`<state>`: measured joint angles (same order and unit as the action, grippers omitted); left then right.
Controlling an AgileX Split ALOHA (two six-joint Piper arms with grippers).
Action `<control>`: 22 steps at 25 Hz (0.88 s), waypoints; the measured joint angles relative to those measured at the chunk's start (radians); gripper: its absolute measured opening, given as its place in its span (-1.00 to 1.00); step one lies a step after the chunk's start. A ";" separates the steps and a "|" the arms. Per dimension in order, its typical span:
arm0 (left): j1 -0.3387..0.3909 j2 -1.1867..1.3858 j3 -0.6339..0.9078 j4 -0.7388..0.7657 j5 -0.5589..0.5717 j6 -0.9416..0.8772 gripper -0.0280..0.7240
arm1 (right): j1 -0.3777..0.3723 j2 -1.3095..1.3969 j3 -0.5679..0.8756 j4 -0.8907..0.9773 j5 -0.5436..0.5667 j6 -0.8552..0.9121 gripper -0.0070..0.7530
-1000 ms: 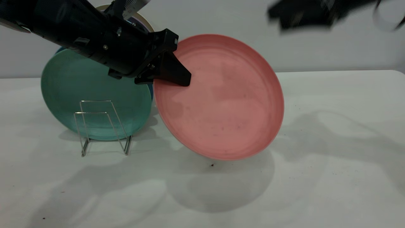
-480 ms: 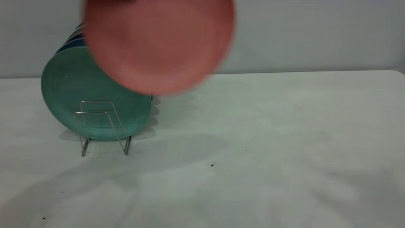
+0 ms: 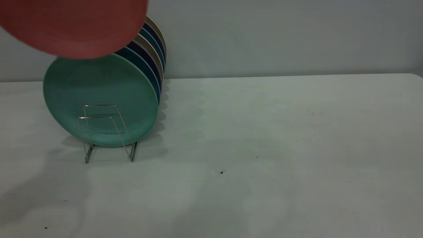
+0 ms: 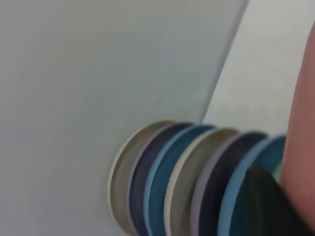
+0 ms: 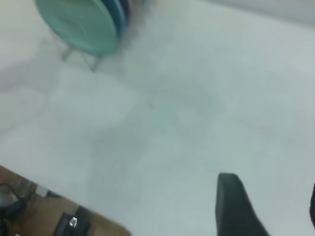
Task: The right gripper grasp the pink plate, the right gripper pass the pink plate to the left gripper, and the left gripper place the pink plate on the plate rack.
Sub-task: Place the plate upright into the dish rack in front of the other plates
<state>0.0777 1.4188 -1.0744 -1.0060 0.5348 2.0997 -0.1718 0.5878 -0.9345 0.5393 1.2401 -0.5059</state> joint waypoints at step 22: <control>0.000 0.184 -0.140 0.371 0.118 0.002 -0.66 | 0.000 -0.353 0.412 -0.205 0.000 0.193 0.04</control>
<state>0.0777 1.6031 -1.2140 -0.6355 0.6523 2.1017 -0.1718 0.2353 -0.5224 0.3341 1.2401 -0.3124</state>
